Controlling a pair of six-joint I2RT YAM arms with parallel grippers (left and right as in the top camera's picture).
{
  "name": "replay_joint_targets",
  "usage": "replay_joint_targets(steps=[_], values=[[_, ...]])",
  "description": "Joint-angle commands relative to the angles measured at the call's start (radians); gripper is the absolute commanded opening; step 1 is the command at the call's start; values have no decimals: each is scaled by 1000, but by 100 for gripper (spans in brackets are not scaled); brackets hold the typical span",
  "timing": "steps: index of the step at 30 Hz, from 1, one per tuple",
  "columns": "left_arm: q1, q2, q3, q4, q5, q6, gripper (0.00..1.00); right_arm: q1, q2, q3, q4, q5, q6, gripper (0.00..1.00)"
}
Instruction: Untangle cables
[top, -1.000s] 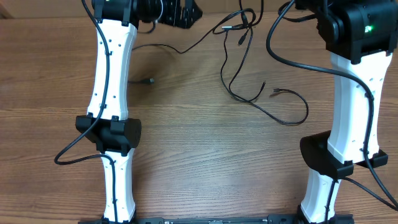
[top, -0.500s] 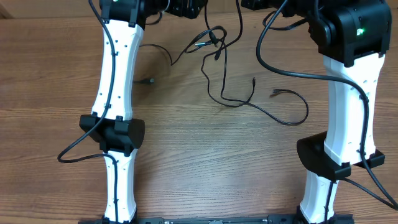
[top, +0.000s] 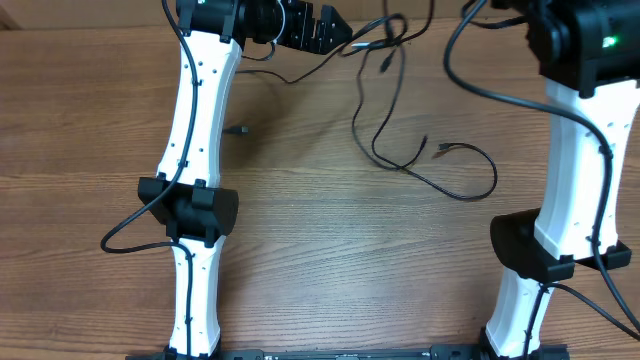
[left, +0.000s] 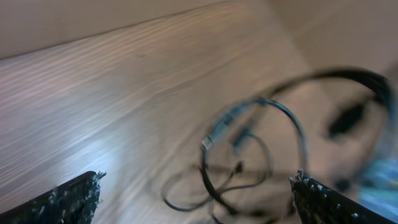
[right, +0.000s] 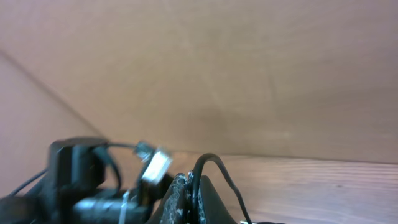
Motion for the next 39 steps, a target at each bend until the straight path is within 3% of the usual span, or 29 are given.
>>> replay_joint_targets(steps=[1,6,14,20,31,39], values=[[-45,2,2,16,203,-6,100,-27,2,-12,26,34,-1,4],[-130,2,2,21,259,-5,100,-32,2,-98,86,33,0,4],[-212,-8,6,96,211,-2,100,-32,2,-183,178,-64,0,4],[-134,-31,49,100,-10,-2,99,-34,0,-182,173,-65,-1,4],[32,-54,53,21,-169,62,100,-44,0,-183,168,-74,-3,4],[12,-48,34,6,-265,177,100,-43,0,-183,176,-329,6,4]])
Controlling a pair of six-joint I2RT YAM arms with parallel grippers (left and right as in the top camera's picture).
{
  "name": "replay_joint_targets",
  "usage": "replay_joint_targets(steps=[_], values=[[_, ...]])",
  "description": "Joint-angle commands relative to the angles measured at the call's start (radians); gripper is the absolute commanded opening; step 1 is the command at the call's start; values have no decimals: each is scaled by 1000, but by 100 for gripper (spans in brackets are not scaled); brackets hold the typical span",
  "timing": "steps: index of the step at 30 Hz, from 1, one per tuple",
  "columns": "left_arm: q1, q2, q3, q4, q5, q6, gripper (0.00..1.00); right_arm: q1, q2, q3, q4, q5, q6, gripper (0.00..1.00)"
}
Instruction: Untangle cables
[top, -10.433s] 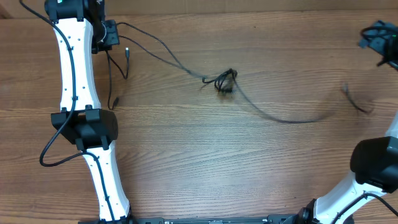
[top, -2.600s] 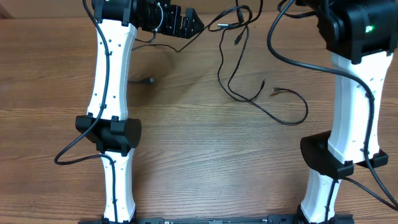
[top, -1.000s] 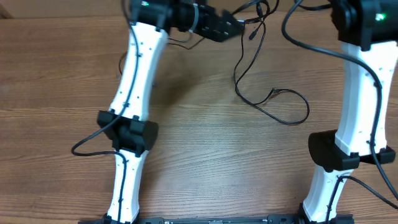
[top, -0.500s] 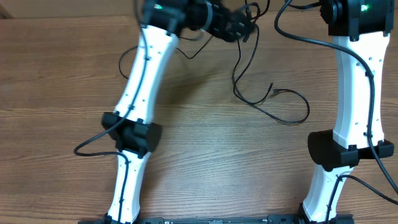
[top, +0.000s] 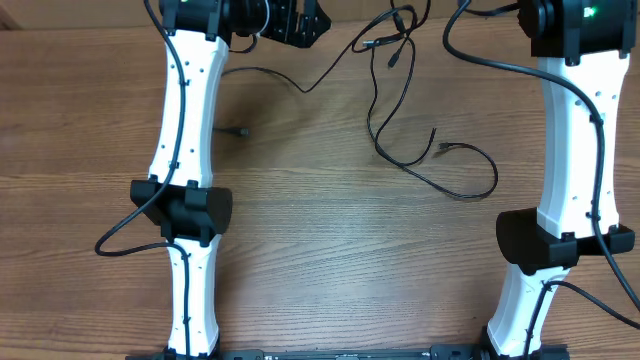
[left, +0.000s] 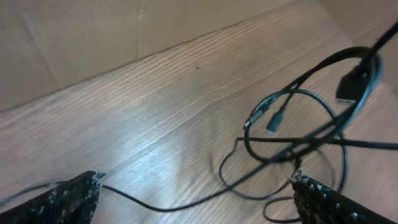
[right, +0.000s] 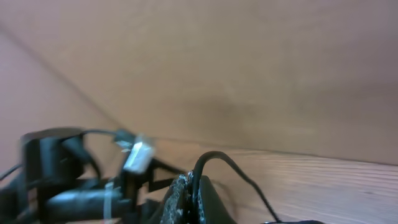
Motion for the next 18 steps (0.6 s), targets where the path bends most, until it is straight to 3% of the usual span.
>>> replay_joint_targets(steps=[1,18], values=[[-23,-43,-3,-2,-54,90,99,-3,-8,3,10,-158,7,4],[-26,-43,-85,-2,140,134,100,27,-8,3,9,-209,32,4]])
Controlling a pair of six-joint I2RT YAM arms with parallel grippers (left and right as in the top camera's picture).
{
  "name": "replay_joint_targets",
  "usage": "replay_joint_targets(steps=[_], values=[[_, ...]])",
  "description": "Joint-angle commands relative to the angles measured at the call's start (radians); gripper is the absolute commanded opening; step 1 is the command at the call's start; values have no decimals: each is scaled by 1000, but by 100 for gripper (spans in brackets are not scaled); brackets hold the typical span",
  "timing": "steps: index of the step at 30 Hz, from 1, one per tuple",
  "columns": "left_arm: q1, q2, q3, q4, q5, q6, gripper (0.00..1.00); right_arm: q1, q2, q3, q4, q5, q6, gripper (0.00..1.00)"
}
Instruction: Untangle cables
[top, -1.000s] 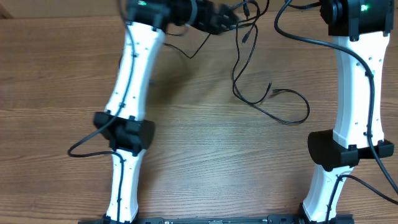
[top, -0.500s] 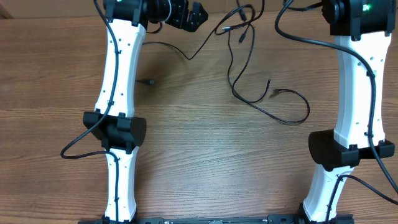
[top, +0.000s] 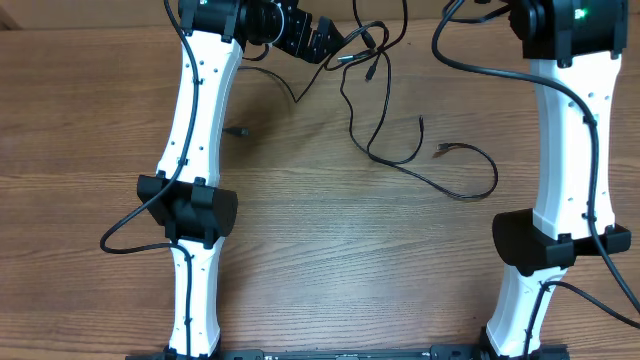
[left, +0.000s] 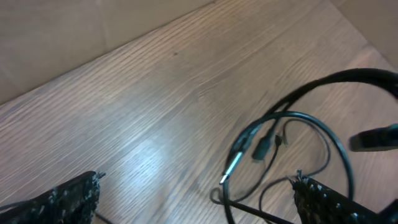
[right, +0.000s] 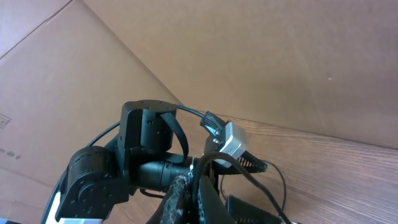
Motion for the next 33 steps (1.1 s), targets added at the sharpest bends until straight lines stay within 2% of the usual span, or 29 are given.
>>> replay_joint_targets(steps=[1,5,20,26,33], values=[[2,-35,-4,-6,74,30,99,1,-8,3,6,2,3,4],[13,-35,-2,10,64,30,100,1,-8,3,6,7,1,4],[26,-50,32,25,203,30,100,1,-8,3,-12,56,0,4],[26,-50,32,0,204,30,100,1,-8,3,-13,75,0,4],[24,-50,32,-24,275,30,100,1,-8,3,-13,85,0,4]])
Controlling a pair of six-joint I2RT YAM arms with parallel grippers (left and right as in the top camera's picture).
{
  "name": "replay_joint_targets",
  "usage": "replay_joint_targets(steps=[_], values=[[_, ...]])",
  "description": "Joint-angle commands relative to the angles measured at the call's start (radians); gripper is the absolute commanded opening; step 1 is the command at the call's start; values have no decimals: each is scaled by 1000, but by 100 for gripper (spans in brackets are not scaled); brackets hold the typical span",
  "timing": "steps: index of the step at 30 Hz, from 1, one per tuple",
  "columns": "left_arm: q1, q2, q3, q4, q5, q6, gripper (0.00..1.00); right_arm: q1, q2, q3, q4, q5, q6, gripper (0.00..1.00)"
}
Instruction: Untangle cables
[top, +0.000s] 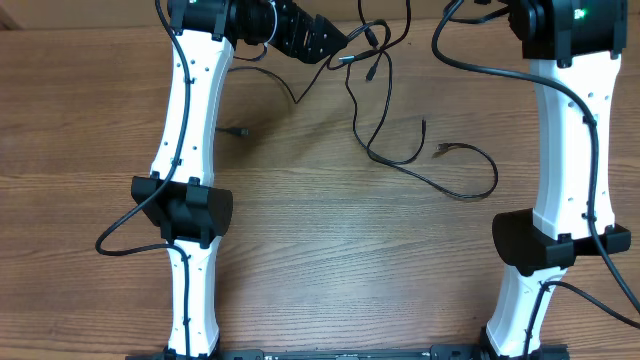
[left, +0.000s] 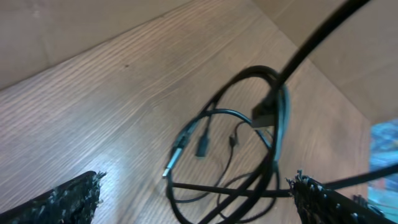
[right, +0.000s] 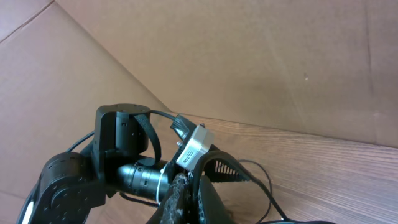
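Observation:
Several thin black cables are knotted at the table's far edge, the tangle (top: 368, 42) hanging partly lifted. Its strands run down across the wood to a loop (top: 392, 155) and a loose plug end (top: 445, 149). My left gripper (top: 336, 42) is open right beside the knot. In the left wrist view the crossed strands (left: 249, 158) lie between its wide-apart fingertips (left: 68, 198). My right gripper (right: 193, 186) is shut on a black cable that arcs up from its tips; in the overhead view it is past the top edge.
A brown cardboard wall (right: 261, 56) stands behind the table's far edge. A small separate plug (top: 236, 130) lies on the wood beside the left arm (top: 190, 110). The right arm (top: 570, 130) stands along the right side. A thin cable (top: 275, 82) trails under the left wrist.
My left gripper has shifted a little at the knot, and the crossed strands now sit nearer and between its open fingers. The right gripper still holds its cable.
First my left gripper was open beside the knot at the far edge, with the right shut on a cable. Then the left had drawn back to the left. Then it was back at the knot with the strands shifted left, and it stays there now.

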Motion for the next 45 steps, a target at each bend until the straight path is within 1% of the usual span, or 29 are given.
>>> replay_joint_targets(steps=[1,3,5,9,12,14,15,16,18,19,20,25,28,32,35,40,43,45], values=[[-3,-43,29,-13,57,20,99,1,-8,3,7,11,0,4],[-5,-43,28,-36,55,59,99,1,-8,3,7,11,0,4],[-13,-43,27,-64,20,95,100,1,-8,3,7,10,0,4],[-42,-35,26,-84,-98,98,99,1,-8,3,7,10,0,4],[-63,-28,26,-72,-122,98,100,1,-8,3,7,3,3,4],[-76,-24,26,-58,-132,98,96,1,-8,3,7,-8,4,4],[-82,-23,26,-49,-133,98,91,1,-8,3,7,-16,4,4],[-85,-21,26,-38,-134,98,77,1,-8,3,7,-29,4,4],[-89,-14,26,-14,-134,98,46,2,-8,3,4,-50,5,4],[-89,-11,26,-7,-136,98,28,4,-8,3,1,-56,4,4],[-89,-7,26,-3,-142,97,4,7,-8,3,-4,-58,4,4],[-87,0,26,-35,-135,71,4,11,-8,3,-7,-30,3,4],[-86,0,27,-87,-98,71,4,-8,-8,3,21,78,3,4],[-86,0,27,-174,-98,76,4,-45,-8,3,65,219,3,4],[-84,0,27,-229,-106,98,4,-79,-8,3,78,282,3,4],[-70,0,27,-258,-216,97,4,-136,-8,3,44,384,-2,4],[-53,0,27,-257,-317,91,4,-188,-8,3,-1,448,-8,4],[-39,0,27,-253,-393,64,4,-230,-10,3,-42,462,-8,4]])
